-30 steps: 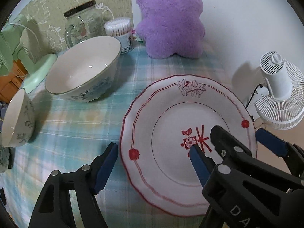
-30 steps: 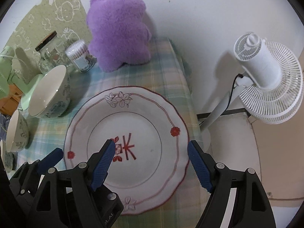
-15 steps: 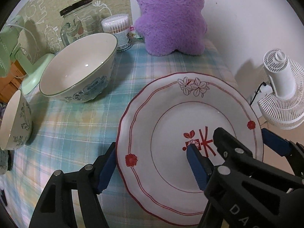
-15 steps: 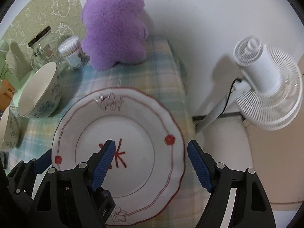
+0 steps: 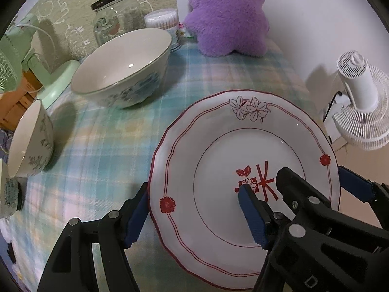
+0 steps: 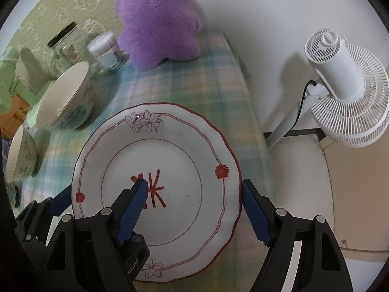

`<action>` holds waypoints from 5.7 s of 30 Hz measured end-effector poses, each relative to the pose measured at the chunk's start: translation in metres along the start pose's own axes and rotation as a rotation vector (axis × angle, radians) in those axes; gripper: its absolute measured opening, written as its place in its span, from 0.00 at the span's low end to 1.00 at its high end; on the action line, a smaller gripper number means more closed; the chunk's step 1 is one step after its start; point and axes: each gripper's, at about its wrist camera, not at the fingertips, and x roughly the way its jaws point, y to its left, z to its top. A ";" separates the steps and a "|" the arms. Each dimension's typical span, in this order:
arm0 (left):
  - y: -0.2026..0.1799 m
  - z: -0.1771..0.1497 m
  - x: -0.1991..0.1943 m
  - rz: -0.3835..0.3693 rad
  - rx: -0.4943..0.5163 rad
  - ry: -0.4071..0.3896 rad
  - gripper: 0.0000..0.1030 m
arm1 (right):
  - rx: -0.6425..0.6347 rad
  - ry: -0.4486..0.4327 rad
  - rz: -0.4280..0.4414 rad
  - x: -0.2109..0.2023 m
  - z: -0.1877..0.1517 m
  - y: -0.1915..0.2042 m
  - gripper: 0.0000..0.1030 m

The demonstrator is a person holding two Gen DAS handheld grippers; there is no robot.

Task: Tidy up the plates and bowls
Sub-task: 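Close both tools on the rim of the red-rimmed plate, then lift the red-rimmed plate with both tools and carry it over the yellow-flower stack, then lower the red-rimmed plate onto the yellow-flower plates and open both tools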

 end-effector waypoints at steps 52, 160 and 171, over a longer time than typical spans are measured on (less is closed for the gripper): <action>0.029 -0.062 -0.110 -0.096 0.033 -0.082 0.67 | -0.030 -0.062 -0.086 -0.101 -0.058 0.020 0.57; 0.037 -0.197 -0.122 -0.139 0.146 0.049 0.93 | 0.047 0.062 -0.127 -0.125 -0.204 0.024 0.59; 0.066 -0.192 -0.170 -0.181 0.083 -0.055 0.96 | 0.071 -0.020 -0.074 -0.161 -0.211 0.050 0.68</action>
